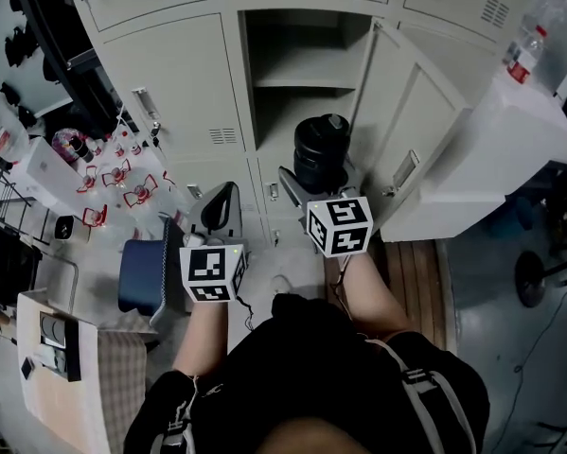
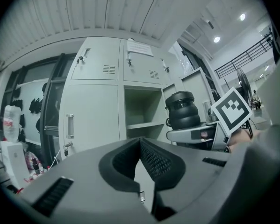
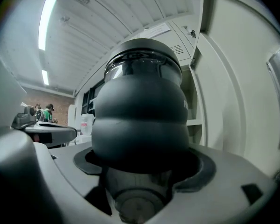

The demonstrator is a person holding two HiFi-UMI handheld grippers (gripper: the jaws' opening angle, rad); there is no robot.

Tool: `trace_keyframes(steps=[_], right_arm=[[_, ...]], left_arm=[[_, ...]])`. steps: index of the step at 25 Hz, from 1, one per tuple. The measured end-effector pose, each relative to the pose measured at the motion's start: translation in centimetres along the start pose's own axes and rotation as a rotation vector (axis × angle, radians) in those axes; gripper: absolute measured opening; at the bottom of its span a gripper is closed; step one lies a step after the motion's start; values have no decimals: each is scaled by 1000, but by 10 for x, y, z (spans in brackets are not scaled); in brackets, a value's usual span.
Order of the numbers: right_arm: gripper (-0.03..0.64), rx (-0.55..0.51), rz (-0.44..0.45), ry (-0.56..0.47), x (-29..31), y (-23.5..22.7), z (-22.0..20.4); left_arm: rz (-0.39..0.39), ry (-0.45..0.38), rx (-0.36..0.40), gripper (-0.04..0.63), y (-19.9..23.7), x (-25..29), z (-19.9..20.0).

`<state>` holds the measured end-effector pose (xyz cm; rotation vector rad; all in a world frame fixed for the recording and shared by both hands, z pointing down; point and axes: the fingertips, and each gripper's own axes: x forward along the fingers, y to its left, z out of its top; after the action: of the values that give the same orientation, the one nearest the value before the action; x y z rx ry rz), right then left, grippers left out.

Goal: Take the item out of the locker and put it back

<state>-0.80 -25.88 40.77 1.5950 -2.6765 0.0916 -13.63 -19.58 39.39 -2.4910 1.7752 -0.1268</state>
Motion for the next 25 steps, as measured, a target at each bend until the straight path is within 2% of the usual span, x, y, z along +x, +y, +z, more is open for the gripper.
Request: trace_keyframes(steps=[9,17,21,25], right_arm=[[434,16,-20,13,8,-12,-2],[434,15,0,-18,31,-12,23],[434,64,5,-34,53,-17,39],[434,190,23,-59,81,-24,61]], left_arm=[[-3,-3,7,11,-1,11,2],[-10,-20,-4,11,8,30,6],[-19,-17,-11,11,15,43,3],[-24,-18,-20,11,29,60,1]])
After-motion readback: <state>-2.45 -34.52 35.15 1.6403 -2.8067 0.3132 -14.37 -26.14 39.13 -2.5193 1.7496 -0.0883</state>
